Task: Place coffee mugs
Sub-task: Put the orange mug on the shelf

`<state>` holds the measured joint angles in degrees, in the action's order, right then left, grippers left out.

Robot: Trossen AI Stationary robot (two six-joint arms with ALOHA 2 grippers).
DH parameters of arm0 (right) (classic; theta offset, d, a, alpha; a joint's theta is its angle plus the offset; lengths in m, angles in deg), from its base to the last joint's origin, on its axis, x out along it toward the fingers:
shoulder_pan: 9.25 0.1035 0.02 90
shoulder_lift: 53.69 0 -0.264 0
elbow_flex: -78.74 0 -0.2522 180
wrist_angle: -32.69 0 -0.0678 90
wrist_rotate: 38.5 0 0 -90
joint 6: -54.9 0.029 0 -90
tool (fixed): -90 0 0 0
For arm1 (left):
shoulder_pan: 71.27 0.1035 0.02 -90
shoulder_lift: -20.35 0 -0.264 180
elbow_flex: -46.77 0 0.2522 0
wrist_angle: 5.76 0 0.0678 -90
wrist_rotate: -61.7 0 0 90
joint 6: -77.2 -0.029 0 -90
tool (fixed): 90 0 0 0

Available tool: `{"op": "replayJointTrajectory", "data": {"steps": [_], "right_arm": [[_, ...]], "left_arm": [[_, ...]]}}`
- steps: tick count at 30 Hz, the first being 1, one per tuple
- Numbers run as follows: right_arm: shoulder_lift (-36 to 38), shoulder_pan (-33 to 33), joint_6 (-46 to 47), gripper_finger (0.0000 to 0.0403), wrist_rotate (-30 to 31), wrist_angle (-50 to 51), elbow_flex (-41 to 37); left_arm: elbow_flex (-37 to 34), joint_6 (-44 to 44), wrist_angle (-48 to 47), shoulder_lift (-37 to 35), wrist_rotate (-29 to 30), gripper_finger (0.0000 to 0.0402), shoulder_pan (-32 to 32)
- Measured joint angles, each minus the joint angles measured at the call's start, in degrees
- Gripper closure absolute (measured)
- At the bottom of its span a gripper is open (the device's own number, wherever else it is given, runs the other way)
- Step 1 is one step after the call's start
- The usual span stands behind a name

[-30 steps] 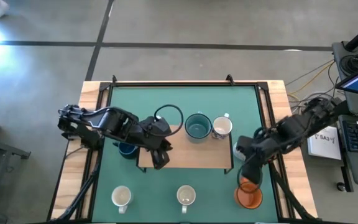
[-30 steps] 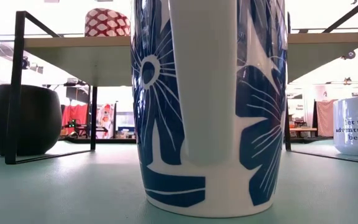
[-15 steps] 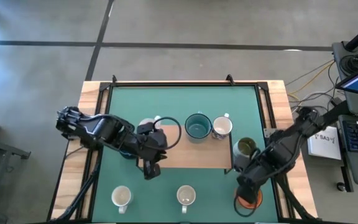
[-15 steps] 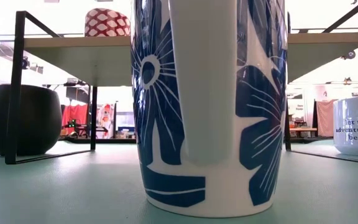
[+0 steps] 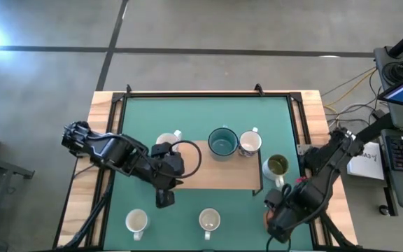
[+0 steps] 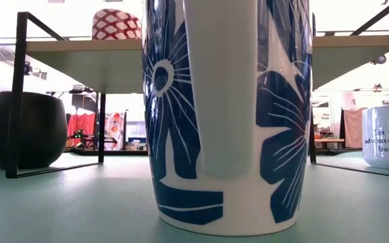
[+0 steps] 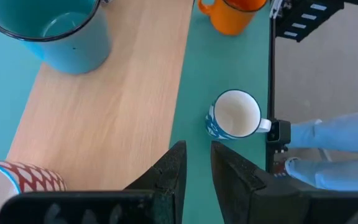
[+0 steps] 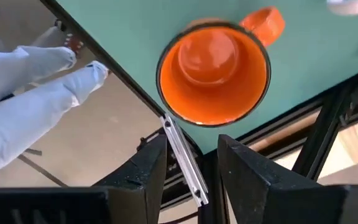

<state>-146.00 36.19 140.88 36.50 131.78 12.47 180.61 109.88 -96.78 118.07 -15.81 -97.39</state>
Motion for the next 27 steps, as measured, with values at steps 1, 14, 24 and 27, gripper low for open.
{"op": "replayJointTrajectory", "data": {"steps": [1,14,24,27], "right_arm": [[-0.5,0.5,1.0,0.0267,0.0,0.4,0.0],[-3.2,5.9,12.1,0.0266,0.0,4.1,-4.3],[3.5,6.2,16.5,0.0266,2.2,-8.7,-20.9],[7.5,6.2,19.0,0.0266,2.8,-14.2,-27.0]], "left_arm": [[0.0,-0.4,0.0,0.0,0.0,0.0346,-0.1],[0.0,-4.8,-0.1,0.0,0.2,0.0346,-0.1],[0.0,-5.2,-1.4,-0.3,0.5,0.0346,-0.1],[0.0,-5.2,-1.9,-0.4,0.5,0.0346,-0.1]]}}
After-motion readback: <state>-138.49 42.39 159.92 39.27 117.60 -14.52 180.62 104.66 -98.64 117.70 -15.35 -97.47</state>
